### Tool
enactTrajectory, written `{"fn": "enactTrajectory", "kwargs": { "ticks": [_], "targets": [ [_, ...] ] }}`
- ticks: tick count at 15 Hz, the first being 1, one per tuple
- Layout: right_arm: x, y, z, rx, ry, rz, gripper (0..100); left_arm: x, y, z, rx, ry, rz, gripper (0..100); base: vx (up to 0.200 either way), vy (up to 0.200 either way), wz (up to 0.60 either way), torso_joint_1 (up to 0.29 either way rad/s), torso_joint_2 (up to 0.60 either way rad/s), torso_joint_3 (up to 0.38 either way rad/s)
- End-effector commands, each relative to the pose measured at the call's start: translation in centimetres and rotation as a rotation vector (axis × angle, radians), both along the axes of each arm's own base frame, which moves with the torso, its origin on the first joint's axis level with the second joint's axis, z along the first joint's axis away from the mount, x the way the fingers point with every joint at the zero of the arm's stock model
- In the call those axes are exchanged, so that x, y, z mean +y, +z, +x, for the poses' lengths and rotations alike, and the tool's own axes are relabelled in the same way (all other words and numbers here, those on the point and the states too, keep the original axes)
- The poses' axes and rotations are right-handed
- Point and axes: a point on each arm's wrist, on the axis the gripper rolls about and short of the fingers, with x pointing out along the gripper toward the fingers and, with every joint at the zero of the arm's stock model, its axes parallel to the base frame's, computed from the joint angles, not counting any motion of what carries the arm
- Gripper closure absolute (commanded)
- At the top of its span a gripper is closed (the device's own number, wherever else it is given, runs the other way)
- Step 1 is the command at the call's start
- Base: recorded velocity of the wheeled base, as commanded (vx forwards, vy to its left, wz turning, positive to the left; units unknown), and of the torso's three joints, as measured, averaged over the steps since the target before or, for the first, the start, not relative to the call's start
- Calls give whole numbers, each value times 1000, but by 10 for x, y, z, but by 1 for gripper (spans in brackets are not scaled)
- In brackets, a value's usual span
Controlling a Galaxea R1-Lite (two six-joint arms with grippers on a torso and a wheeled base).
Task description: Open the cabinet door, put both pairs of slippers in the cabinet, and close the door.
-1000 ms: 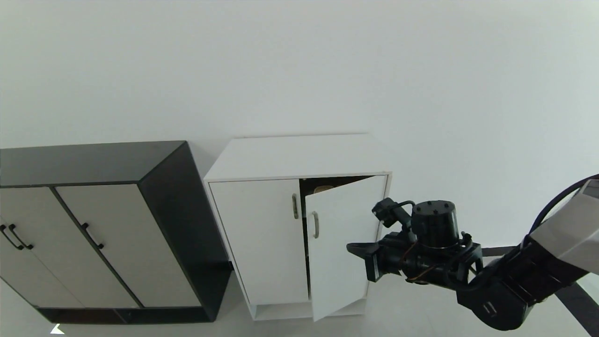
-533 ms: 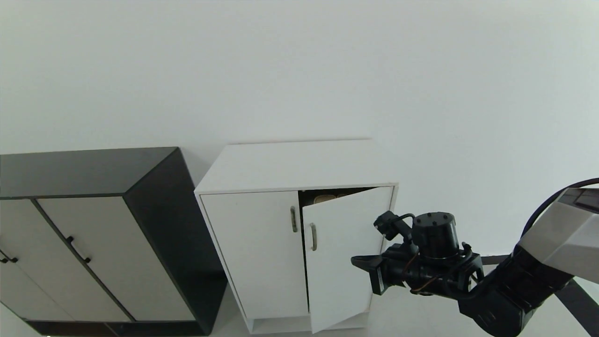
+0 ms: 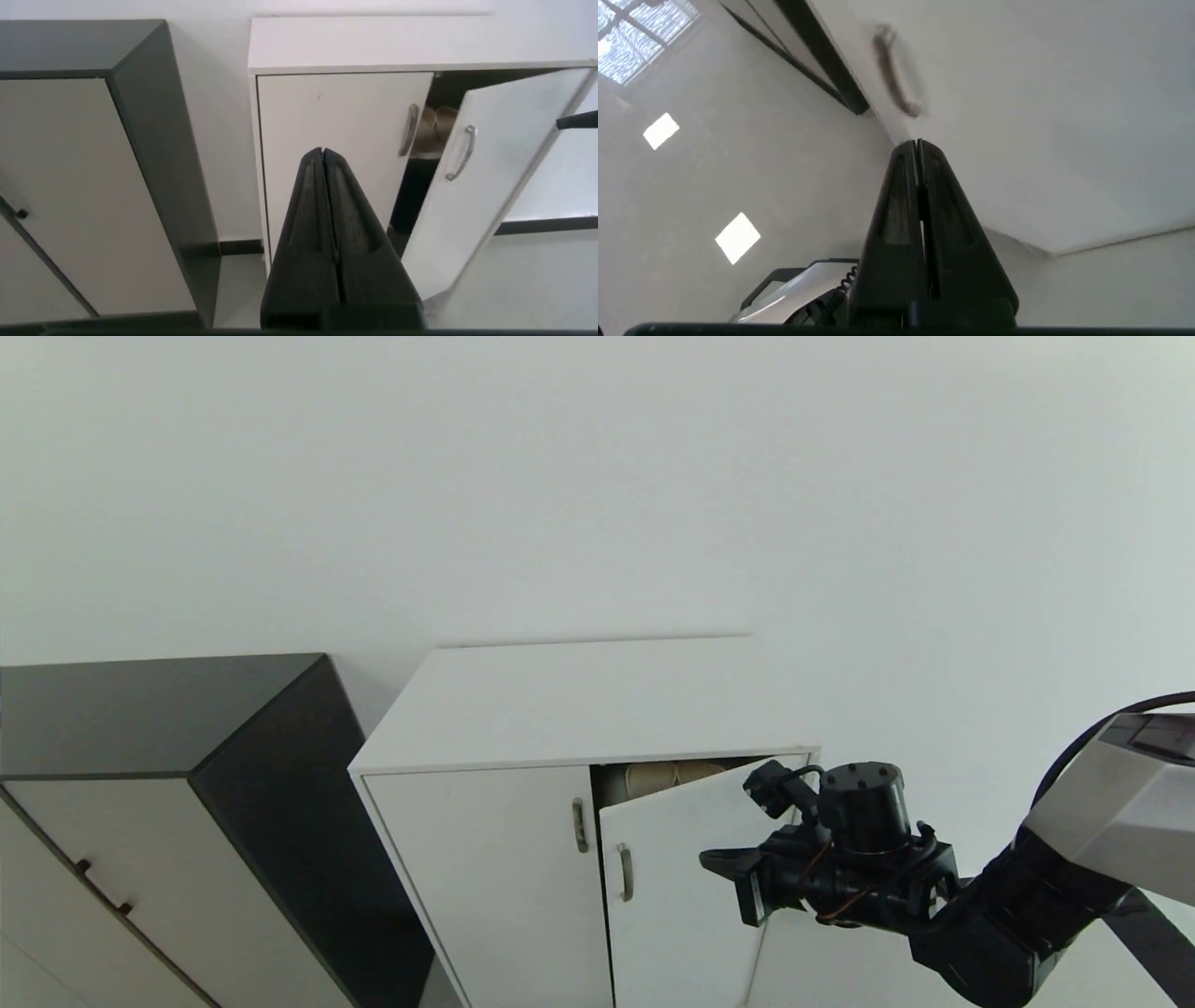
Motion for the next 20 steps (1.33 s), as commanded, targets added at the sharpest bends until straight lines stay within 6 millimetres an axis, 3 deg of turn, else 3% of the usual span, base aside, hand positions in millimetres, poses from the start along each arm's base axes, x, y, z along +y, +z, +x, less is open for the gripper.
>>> {"fn": "enactTrajectory", "kwargs": {
  "ticks": [1,10,20],
  "targets": [
    [1,-4,2,9,2,-3,100,0,0,0,1,1,-1,100,0,0,0,0,0,0],
    [10,-7,23,-5,-25,28,100,0,0,0,1,1,-6,100,0,0,0,0,0,0],
    [1,-18,46,-4,-77,25,100,0,0,0,1,0,-4,100,0,0,0,0,0,0]
  ]
}}
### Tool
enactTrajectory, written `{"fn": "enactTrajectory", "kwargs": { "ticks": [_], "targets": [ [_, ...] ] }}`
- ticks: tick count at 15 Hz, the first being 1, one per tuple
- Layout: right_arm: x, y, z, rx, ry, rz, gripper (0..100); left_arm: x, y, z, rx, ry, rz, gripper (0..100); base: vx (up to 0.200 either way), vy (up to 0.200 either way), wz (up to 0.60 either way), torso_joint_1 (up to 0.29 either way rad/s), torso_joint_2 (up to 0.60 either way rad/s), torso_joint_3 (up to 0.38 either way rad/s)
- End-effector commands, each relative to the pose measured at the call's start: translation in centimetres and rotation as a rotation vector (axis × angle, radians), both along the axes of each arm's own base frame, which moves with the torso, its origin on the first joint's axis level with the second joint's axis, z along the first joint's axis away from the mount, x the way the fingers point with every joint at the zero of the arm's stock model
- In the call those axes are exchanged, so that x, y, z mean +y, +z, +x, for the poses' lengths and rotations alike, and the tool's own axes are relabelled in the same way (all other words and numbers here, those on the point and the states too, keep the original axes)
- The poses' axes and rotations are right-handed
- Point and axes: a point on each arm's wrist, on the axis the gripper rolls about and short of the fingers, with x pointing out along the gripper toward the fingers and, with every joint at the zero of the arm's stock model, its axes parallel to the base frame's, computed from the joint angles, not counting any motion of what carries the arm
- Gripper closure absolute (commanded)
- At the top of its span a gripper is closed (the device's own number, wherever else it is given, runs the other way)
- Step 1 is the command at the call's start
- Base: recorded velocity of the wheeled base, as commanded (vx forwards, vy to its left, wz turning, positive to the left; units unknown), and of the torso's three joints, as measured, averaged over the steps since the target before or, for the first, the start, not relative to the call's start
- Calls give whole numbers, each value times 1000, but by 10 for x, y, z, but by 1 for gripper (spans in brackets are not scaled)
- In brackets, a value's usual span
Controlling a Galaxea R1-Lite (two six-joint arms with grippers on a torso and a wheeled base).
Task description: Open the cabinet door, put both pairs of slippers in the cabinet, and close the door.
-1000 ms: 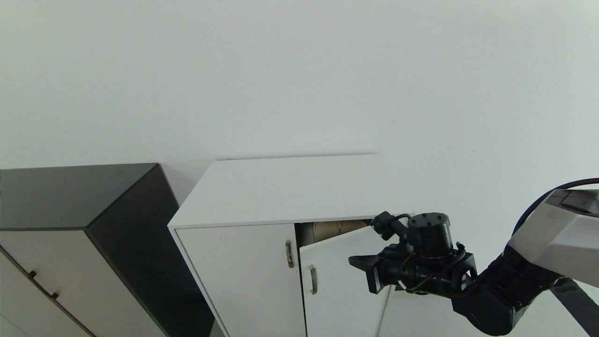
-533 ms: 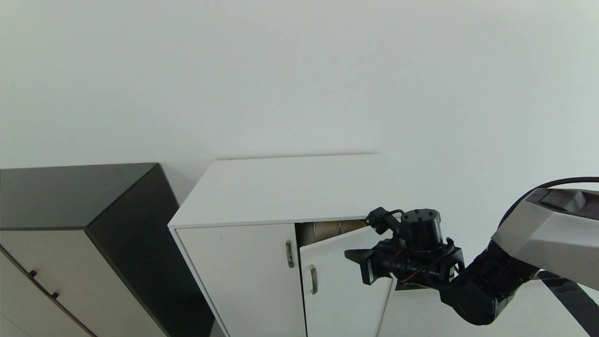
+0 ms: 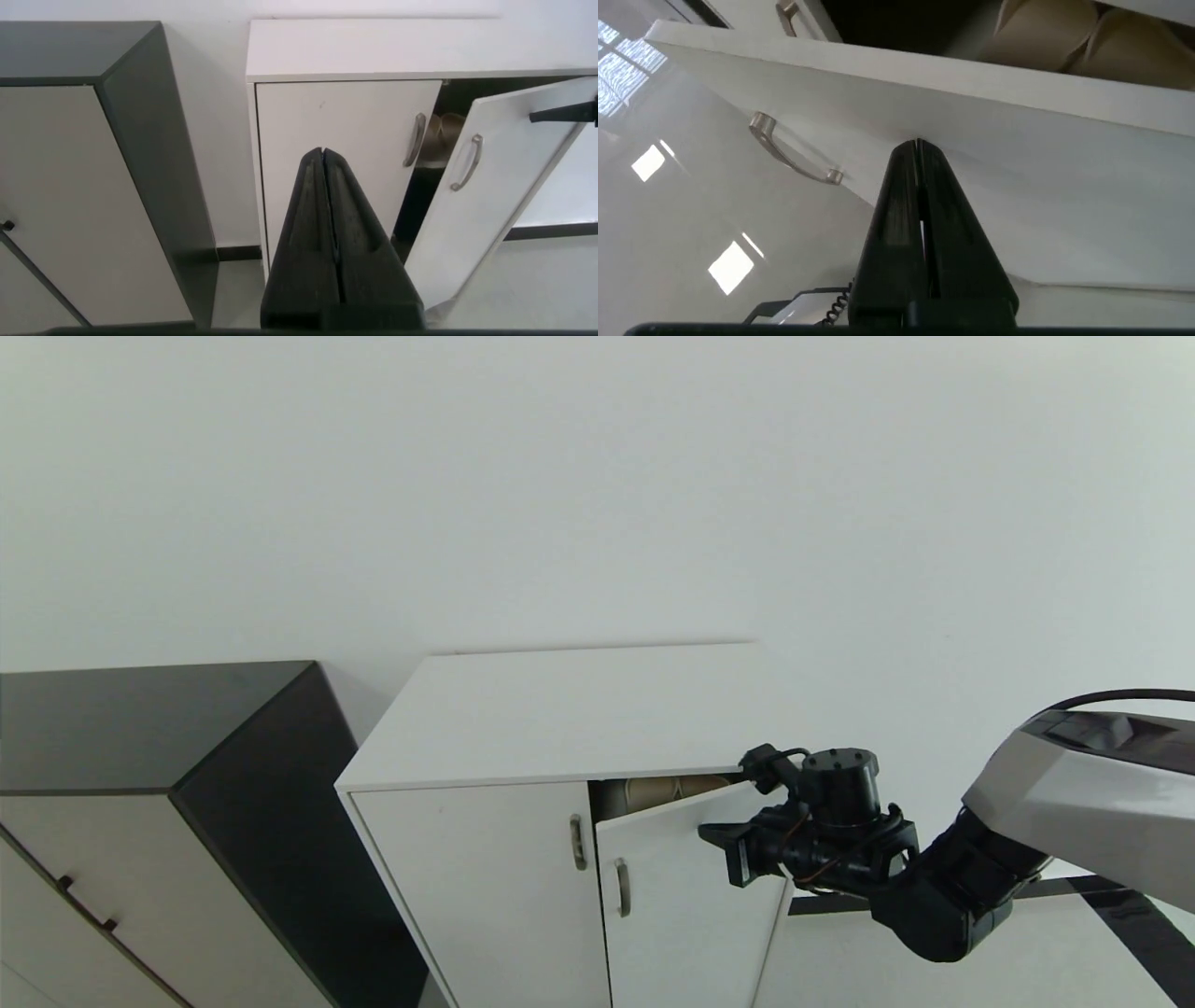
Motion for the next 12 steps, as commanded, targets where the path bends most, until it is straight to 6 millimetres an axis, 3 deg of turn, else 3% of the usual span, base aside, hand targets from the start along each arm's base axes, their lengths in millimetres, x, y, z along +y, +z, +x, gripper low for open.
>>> {"fn": "enactTrajectory", "kwargs": {
  "ticks": [1,12],
  "targets": [
    [-2,-5,5,5,-11,-3,100,0,0,0,1,0,-1,100,0,0,0,0,0,0],
    [-15,-12,25,1,-64,-1,100,0,0,0,1,0,0,100,0,0,0,0,0,0]
  ]
}}
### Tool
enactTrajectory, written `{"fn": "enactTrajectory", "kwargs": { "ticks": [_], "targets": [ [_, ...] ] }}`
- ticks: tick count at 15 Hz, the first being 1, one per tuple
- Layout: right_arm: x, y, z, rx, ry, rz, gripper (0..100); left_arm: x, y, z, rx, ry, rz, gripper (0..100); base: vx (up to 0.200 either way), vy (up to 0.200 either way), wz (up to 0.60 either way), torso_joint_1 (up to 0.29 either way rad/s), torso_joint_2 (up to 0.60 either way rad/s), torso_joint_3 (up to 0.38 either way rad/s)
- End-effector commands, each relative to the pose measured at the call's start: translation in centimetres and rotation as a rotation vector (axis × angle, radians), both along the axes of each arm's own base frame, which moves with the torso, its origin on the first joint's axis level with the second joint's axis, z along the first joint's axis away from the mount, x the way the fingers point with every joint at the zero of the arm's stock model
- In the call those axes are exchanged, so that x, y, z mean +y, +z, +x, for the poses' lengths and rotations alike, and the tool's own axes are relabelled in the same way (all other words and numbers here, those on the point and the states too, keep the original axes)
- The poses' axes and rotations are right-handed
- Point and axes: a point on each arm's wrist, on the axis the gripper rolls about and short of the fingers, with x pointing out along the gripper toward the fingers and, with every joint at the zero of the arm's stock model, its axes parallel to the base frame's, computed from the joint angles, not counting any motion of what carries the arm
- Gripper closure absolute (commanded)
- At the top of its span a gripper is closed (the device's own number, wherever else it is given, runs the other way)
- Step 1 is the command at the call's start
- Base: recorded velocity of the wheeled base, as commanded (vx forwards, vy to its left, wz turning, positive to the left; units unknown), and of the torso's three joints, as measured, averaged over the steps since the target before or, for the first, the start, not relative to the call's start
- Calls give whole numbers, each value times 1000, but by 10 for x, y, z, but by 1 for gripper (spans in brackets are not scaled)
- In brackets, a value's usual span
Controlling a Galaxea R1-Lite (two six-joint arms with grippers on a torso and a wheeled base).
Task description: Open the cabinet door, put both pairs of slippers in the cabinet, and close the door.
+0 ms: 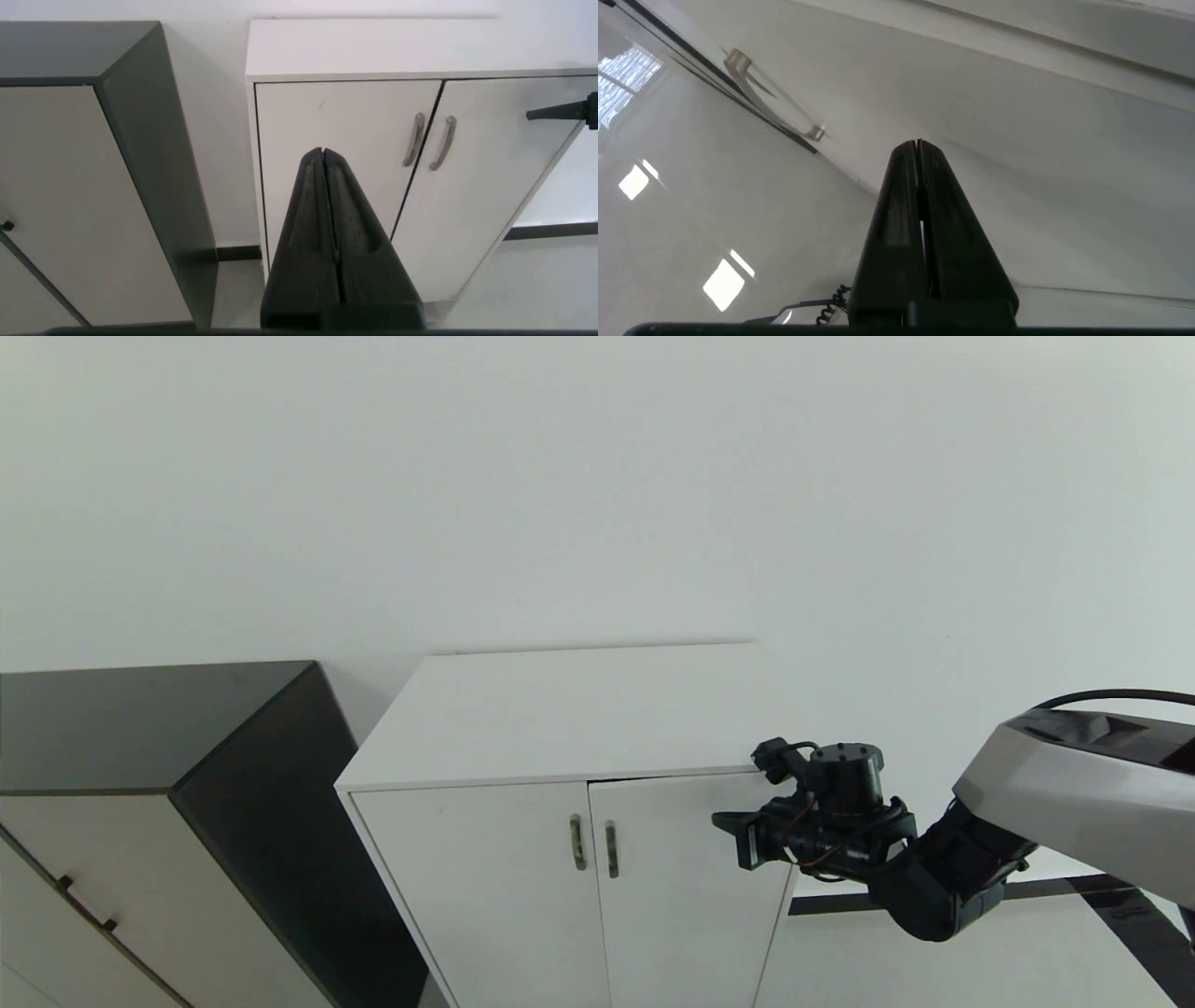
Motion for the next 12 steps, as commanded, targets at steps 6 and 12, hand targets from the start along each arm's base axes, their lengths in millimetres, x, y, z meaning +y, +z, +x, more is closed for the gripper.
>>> {"fn": "enactTrajectory", "kwargs": {
  "ticks": [6,12],
  "targets": [
    [-1,-3,3,2,-6,-1,100,0,0,0,1,0,0,100,0,0,0,0,0,0],
    [-2,-3,3,2,-8,-1,100,0,0,0,1,1,0,100,0,0,0,0,0,0]
  ]
}}
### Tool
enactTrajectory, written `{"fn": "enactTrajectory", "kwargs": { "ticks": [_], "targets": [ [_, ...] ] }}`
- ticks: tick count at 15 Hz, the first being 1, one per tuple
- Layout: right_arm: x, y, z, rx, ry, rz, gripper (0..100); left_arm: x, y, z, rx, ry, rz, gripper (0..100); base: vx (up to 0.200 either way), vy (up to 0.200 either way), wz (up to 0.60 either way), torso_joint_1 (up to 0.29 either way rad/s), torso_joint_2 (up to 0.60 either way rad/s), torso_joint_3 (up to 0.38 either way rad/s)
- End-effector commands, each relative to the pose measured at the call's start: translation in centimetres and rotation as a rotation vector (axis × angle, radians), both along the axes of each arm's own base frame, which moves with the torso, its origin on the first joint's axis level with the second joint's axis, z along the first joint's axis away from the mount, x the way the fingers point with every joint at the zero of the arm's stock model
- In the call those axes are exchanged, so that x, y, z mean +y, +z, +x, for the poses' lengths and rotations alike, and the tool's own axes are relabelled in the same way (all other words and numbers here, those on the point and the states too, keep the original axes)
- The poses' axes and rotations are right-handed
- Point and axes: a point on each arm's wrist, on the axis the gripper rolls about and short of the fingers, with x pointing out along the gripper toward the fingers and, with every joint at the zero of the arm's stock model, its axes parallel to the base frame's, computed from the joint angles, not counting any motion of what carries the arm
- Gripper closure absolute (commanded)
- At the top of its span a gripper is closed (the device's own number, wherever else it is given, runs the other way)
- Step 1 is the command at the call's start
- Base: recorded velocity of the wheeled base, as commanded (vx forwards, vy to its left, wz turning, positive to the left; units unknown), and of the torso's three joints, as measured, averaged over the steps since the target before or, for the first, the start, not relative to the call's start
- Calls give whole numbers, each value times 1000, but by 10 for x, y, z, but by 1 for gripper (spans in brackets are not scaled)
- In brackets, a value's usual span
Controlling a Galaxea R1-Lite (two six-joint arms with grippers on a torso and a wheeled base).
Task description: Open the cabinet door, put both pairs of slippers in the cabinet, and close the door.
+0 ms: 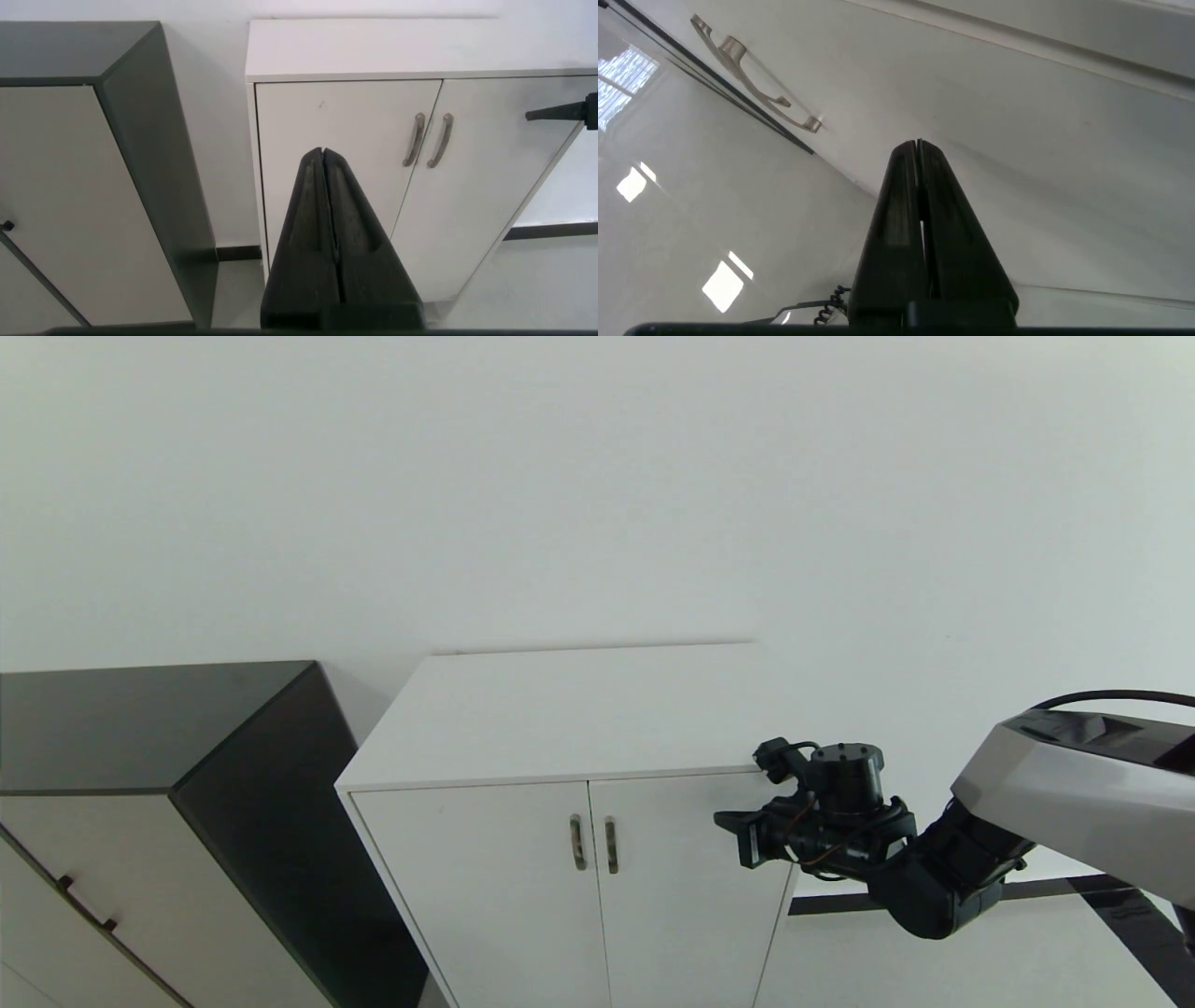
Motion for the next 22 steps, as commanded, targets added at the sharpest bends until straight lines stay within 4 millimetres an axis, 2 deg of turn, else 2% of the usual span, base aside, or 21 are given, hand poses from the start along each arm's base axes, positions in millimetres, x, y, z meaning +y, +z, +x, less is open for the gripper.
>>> {"fn": "enactTrajectory", "kwargs": {
  "ticks": [1,19,22],
  "targets": [
    [0,0,0,1,1,0,100,0,0,0,1,-1,0,100,0,0,0,0,0,0],
    [-7,-4,13,-5,-30,4,100,0,0,0,1,1,-2,100,0,0,0,0,0,0],
    [-7,-3,10,-3,-29,3,100,0,0,0,1,1,-2,100,0,0,0,0,0,0]
  ]
}}
